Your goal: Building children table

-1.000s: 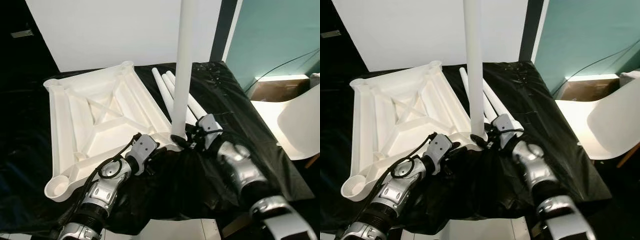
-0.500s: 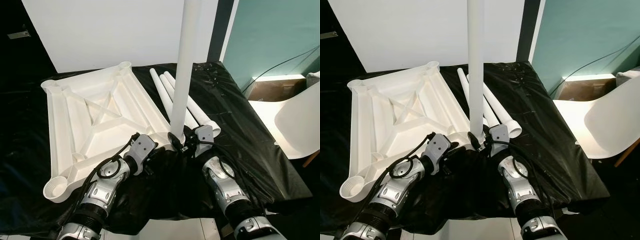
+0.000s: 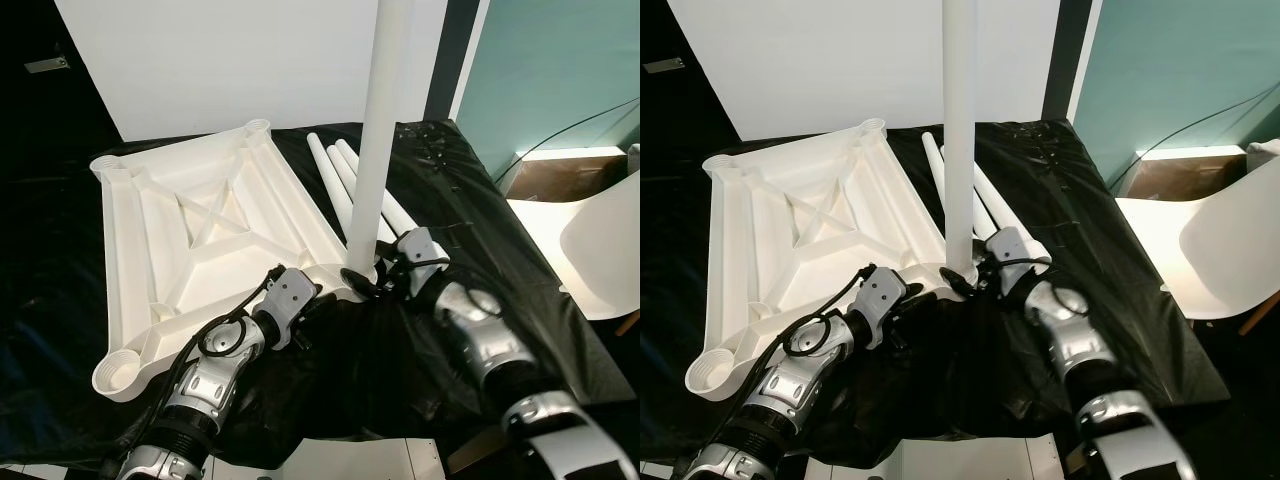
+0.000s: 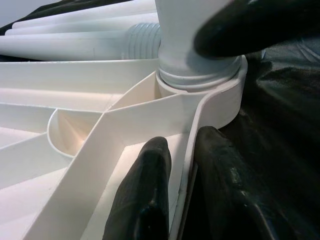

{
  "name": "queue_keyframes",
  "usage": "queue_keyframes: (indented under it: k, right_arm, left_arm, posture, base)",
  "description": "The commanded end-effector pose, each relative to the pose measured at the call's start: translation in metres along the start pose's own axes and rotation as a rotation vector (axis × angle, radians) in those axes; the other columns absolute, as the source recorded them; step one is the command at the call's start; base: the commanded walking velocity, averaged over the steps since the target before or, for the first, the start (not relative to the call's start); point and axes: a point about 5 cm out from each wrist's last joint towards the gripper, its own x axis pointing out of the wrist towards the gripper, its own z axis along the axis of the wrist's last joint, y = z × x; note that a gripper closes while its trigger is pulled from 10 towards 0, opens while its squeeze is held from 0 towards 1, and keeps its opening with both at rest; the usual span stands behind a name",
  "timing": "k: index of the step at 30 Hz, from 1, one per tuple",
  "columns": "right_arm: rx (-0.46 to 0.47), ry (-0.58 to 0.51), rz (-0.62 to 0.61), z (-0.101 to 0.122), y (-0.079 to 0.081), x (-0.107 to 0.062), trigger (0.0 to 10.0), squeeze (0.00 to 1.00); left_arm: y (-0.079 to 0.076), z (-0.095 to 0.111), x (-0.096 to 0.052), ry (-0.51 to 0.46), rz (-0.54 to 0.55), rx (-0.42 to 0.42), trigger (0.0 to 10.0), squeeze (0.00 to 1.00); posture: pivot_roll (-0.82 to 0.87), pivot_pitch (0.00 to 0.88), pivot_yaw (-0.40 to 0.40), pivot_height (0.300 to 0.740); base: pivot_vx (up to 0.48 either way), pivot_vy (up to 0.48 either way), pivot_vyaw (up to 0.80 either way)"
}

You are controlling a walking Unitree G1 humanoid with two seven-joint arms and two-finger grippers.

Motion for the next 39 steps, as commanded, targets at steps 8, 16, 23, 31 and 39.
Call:
queue_keyframes:
  k: [8, 16, 23, 31, 39]
  right_arm:
    - [0.045, 0.068, 0.057, -0.011, 0.009, 0.003, 0.0, 0.00]
    - [0.148, 0.038, -0.069, -0.021, 0.028, 0.007, 0.0, 0.00]
    - [0.238, -0.045, -0.327, -0.025, 0.049, 0.010, 0.0, 0.00]
    - [0.240, -0.077, -0.355, -0.019, 0.049, 0.017, 10.0, 0.00]
    - [0.175, -0.064, -0.245, -0.010, 0.034, 0.015, 10.0, 0.00]
  left_arm:
    - [-0.014, -0.025, -0.001, 0.116, -0.080, -0.052, 10.0, 0.00]
    - [-0.015, -0.026, -0.002, 0.118, -0.077, -0.054, 10.0, 0.00]
    - [-0.016, -0.028, -0.003, 0.121, -0.079, -0.057, 10.0, 0.00]
    - [-0.017, -0.028, -0.003, 0.124, -0.086, -0.054, 10.0, 0.00]
    - [-0.018, -0.029, -0.002, 0.126, -0.085, -0.057, 10.0, 0.00]
  posture:
    - [0.04, 0.000, 0.009, 0.740]
    - [0.05, 0.000, 0.007, 0.740]
    - [0.05, 0.000, 0.014, 0.740]
    - [0.05, 0.000, 0.011, 0.740]
    - [0.05, 0.000, 0.007, 0.740]
  base:
    - [0.000, 0.000, 0.00]
    - [0.000, 0.000, 0.00]
    - [0.000, 0.000, 0.00]
    - [0.000, 0.000, 0.00]
    - [0.000, 0.000, 0.00]
